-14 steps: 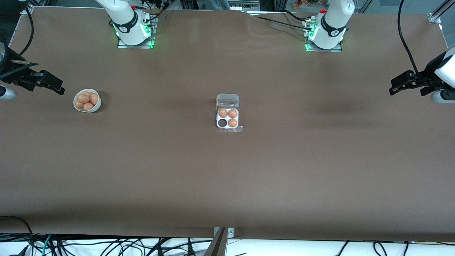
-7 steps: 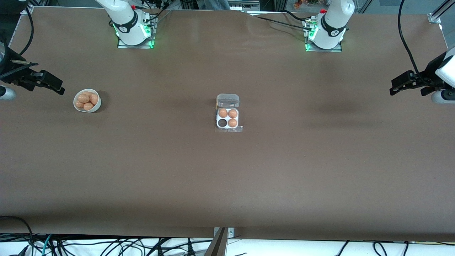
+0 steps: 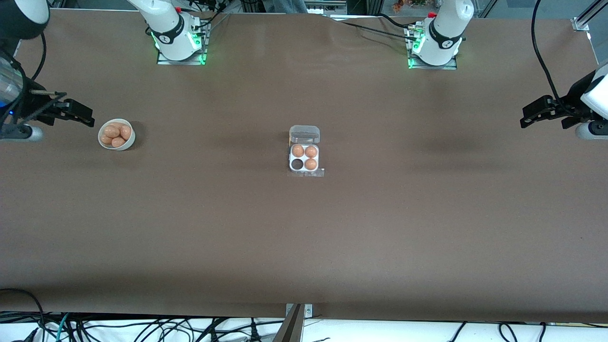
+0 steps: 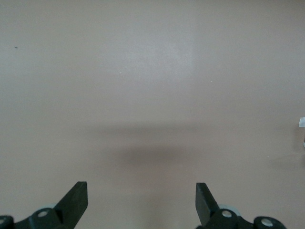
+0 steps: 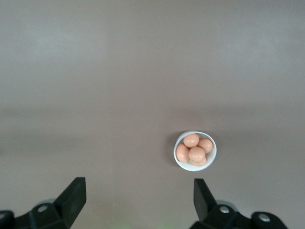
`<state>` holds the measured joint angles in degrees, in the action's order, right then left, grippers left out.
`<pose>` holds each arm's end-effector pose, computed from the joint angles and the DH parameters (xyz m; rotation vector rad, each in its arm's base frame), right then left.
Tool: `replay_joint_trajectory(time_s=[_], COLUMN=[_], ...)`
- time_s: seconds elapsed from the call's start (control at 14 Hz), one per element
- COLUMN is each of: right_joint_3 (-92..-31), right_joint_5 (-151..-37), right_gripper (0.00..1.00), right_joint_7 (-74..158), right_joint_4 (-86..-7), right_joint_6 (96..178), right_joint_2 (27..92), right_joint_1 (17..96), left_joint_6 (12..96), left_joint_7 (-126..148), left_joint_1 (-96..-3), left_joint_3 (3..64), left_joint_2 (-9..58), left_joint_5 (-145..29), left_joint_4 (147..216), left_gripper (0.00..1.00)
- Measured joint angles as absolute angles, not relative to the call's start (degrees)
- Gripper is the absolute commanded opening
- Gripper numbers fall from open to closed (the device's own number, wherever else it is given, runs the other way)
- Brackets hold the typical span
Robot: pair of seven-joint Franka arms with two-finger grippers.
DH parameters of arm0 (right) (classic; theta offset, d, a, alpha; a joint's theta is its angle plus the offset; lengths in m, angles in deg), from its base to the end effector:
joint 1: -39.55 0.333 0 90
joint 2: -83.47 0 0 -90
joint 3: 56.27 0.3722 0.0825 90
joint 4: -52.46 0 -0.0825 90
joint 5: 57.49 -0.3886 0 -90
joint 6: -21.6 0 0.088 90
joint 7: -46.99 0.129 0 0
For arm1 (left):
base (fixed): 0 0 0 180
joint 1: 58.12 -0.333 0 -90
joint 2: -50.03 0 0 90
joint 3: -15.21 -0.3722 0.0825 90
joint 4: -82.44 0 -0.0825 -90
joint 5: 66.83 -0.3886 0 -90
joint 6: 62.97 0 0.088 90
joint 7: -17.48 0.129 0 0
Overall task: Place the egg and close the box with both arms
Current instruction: 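Move the right gripper over the white bowl of brown eggs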
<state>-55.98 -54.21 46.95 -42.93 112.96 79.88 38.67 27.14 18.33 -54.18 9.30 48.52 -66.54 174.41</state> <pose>0.5724 -0.0132 0.5808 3.0788 -0.0068 -0.2055 0.5651 0.0180 0.6278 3.1363 0.0310 -0.0919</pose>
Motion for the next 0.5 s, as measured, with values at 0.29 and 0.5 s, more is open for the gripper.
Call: replay_joint_trajectory(time_s=[0.29,0.5], right_joint_3=[-58.16,-59.64], right_joint_5=[-52.21,-52.2], right_gripper=[1.0,1.0], right_joint_7=[45.74,45.63], right_joint_4=[-45.36,-53.68], right_joint_6=[113.39,122.71], right_joint_2=[75.72,75.32], right_joint_1=[37.09,36.86], left_joint_6=[27.14,27.15], left_joint_7=[18.33,18.33], left_joint_1=[-54.26,-54.26], left_joint_3=[9.3,9.3], left_joint_2=[48.24,47.98], left_joint_5=[-66.54,-66.54], left_joint_4=[174.41,174.41], left_gripper=[1.0,1.0])
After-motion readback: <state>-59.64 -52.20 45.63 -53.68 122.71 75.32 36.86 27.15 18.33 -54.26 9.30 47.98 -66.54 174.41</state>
